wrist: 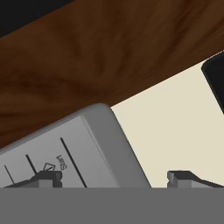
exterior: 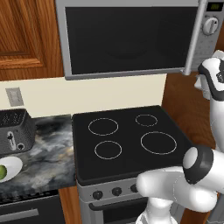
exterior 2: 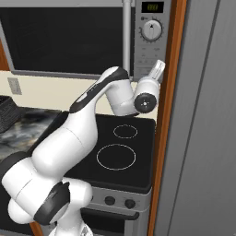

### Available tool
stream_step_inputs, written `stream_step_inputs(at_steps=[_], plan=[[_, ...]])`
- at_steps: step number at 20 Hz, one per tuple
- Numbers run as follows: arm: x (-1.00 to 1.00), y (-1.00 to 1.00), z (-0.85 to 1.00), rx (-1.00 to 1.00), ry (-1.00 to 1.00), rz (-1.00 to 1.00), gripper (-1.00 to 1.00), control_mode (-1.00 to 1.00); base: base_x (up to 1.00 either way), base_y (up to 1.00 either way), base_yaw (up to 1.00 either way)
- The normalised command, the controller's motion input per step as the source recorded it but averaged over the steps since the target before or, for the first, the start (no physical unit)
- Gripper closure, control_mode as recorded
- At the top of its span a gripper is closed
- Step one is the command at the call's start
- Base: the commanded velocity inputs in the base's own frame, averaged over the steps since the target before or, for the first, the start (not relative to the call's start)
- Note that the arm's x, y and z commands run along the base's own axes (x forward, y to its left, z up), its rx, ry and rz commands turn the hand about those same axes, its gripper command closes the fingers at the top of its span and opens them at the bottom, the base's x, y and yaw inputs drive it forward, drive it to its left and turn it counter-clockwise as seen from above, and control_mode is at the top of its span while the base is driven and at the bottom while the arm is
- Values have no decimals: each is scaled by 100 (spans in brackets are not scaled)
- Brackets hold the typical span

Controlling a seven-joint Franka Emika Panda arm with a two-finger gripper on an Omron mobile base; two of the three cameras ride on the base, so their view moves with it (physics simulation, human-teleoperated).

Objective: Remove the mango from the bowl and place it on the small plate. Then place the bowl with only the shrimp in the microwave, close the door, and press the start button to microwave the shrimp.

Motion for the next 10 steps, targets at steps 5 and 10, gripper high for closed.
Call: stream_step_inputs(at_steps=[5,10], plan=[[20,-33,-2,3,1,0,-100,-100,0,0,0],[45,-25,0,4,5,0,-100,-100,0,0,0]])
